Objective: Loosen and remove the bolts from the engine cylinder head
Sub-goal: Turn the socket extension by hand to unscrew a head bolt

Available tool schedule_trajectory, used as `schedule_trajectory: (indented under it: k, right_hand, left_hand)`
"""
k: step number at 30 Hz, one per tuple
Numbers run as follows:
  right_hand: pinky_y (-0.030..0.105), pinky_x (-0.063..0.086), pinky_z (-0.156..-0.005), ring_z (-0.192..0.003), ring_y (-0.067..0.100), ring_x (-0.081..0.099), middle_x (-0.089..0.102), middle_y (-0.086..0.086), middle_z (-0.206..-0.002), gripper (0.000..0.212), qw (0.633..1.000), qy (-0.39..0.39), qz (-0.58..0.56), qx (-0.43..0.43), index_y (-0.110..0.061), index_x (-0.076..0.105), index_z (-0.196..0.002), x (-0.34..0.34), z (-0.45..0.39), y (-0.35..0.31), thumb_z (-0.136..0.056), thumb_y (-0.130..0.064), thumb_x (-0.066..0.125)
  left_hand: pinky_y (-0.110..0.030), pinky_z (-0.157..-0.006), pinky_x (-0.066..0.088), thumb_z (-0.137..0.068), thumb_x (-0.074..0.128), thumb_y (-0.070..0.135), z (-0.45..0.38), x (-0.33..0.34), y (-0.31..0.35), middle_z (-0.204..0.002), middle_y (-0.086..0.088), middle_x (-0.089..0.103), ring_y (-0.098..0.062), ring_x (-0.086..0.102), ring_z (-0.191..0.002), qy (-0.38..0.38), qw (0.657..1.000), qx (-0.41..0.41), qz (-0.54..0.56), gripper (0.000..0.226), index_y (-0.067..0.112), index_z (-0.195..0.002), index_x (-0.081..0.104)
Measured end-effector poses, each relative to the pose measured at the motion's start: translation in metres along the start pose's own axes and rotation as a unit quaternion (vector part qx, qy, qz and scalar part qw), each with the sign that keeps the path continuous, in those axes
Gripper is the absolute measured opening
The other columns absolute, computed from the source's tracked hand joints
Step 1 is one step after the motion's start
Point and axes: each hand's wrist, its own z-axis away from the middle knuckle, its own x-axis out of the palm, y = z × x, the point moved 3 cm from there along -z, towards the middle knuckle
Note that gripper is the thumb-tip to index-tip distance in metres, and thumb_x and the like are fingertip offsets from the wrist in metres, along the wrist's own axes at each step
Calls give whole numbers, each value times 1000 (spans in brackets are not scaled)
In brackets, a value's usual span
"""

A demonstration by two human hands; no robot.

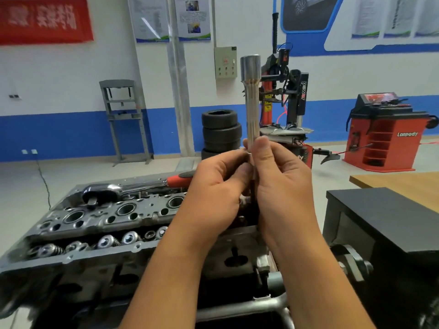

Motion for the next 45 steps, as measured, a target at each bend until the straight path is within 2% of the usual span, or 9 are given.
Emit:
schedule_trajectory:
  k: [7,11,16,20,27,30,34,40,45]
  right_hand:
    - [55,63,-77,-92,41,73,74,16,-94,36,999,25,13,-23,-21,68,-89,-2,3,3,-73,-51,80]
    - [44,61,-63,-77,28,72,73,5,-83,30,999,18,27,-9,-26,72,-86,-1,3,2,-78,-55,71]
    - [65,58,-88,-89,32,73,72,20,-93,36,1000,24,4,-2,-16,74,-90,-1,4,0,-86,-51,66]
    - [67,59,-83,-95,42,74,75,15,-95,34,1000,22,-3,7,-23,71,-89,-5,3,2,-71,-51,80]
    - [66,57,-91,-104,42,71,75,18,-96,43,1000,9,-3,2,-22,78,-84,-4,1,4,-83,-60,59]
    - [67,57,-90,-101,41,72,74,9,-90,37,1000,11,-25,11,-27,75,-84,-6,1,4,-76,-63,68]
    - [65,60,-83,-86,31,75,75,6,-88,42,1000,14,-26,6,-23,71,-86,-7,1,4,-67,-59,82]
    - [69,56,-89,-102,48,70,73,25,-97,42,999,15,-25,16,-13,76,-84,-8,-1,7,-84,-53,63]
    - [52,64,-78,-86,35,77,76,12,-88,19,1000,-10,-12,-7,-28,72,-81,-6,0,5,-74,-44,81]
  left_hand:
    - [-43,-91,63,-95,75,16,1,-8,-4,-102,1,81,-16,77,-100,68,997,-2,-28,16,19,-111,77]
    - [-52,-88,63,-105,60,20,3,-3,-3,-105,-2,80,-26,76,-100,15,1000,-13,4,22,26,-112,79]
    - [-11,-62,51,-101,67,15,2,-4,-2,-92,8,80,3,67,-65,58,998,0,-21,18,24,-111,80]
    - [-32,-84,64,-93,78,22,1,-5,-4,-98,4,81,-10,77,-94,81,996,1,-43,15,19,-107,79]
    - [-20,-90,59,-104,61,13,1,2,-2,-107,11,80,-4,75,-104,11,1000,-9,-18,24,26,-117,78]
    - [-15,-80,58,-99,70,13,0,0,-3,-99,13,80,-2,75,-96,37,998,-1,-55,20,26,-111,77]
    - [-31,-81,63,-88,82,21,0,-4,-6,-91,10,79,-7,76,-89,74,992,2,-99,15,25,-101,76]
    - [-17,-77,59,-103,64,16,2,0,-2,-96,14,80,0,75,-91,25,999,5,-39,22,33,-107,77]
    - [-36,-81,65,-91,80,18,2,-4,-5,-93,2,81,-14,78,-89,89,993,11,-77,13,20,-104,76]
